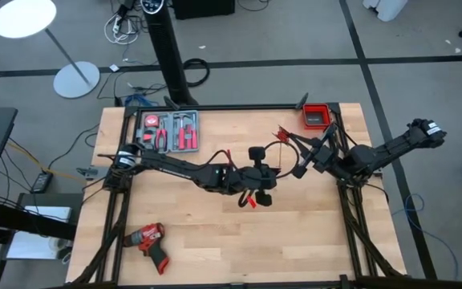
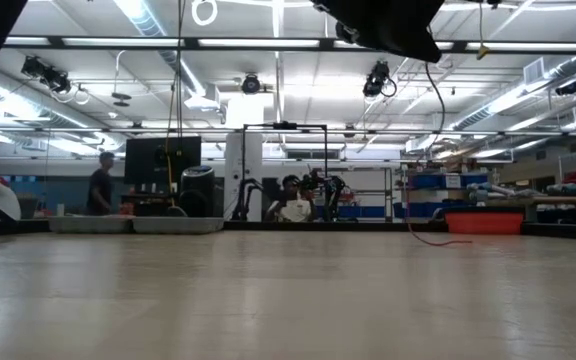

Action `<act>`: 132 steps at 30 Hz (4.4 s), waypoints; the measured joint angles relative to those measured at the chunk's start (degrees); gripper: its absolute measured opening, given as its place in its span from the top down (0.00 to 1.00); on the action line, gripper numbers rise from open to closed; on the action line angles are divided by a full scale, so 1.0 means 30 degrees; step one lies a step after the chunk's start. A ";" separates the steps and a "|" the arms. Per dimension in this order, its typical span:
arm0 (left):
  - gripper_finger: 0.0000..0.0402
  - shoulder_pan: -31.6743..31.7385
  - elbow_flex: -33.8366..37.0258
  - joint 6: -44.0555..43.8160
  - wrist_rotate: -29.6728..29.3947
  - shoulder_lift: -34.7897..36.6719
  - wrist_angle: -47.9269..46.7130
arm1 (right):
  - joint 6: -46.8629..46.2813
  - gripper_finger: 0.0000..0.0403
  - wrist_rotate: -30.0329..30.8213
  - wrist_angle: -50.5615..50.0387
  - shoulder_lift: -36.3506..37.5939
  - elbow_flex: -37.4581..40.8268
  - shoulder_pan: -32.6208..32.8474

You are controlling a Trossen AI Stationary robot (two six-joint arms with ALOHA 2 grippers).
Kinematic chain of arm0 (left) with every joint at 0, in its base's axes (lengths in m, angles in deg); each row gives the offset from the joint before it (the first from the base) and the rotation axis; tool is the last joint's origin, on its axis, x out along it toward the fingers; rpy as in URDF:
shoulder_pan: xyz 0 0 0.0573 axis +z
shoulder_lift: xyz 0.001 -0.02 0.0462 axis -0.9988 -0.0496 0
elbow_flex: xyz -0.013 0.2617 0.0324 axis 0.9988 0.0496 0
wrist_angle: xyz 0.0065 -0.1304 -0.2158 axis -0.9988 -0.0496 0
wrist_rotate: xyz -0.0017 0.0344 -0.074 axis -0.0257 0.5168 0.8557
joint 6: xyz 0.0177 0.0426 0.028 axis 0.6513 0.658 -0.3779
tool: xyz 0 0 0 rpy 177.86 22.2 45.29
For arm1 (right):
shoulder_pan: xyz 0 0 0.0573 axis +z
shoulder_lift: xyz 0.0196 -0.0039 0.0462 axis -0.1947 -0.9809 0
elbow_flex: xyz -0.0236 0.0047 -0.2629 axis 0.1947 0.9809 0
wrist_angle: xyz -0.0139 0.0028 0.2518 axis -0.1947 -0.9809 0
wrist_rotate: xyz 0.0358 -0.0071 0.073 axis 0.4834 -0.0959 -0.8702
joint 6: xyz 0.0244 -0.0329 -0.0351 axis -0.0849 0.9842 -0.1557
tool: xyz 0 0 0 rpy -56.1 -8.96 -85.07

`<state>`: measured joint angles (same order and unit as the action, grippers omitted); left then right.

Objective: Coil cords
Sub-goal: Coil the red wire on the black spool

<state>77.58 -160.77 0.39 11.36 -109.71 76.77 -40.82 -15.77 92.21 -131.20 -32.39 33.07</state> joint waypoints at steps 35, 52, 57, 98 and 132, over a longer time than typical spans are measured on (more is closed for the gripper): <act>0.66 -0.3090 0.0888 -1.1227 -0.3176 0.0000 -0.7904 | -0.1041 1.00 0.1391 -0.3869 -0.0004 0.0000 0.3760; 0.66 -0.3030 0.0881 -1.2202 -0.2124 0.0364 -0.9747 | -0.0541 1.00 0.1107 -0.4416 -0.0175 0.0000 0.4830; 0.66 -0.3108 0.0888 -1.2963 -0.1967 0.0624 -1.0876 | -0.0489 1.00 0.1319 -0.4931 -0.0168 -0.0001 0.4845; 0.67 -0.2990 0.0881 -0.0896 -0.5865 0.2222 -0.1385 | -0.1318 1.00 -0.2649 -0.6633 -0.0182 -0.0002 0.4757; 1.00 -0.2642 0.0873 -0.0139 -0.7247 0.1683 -0.1232 | -0.1822 0.73 -0.1911 -0.4606 0.0131 -0.0007 0.6761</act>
<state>69.66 -158.15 -0.03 -10.38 -104.66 73.07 -46.29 -21.51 78.39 -130.81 -32.41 53.36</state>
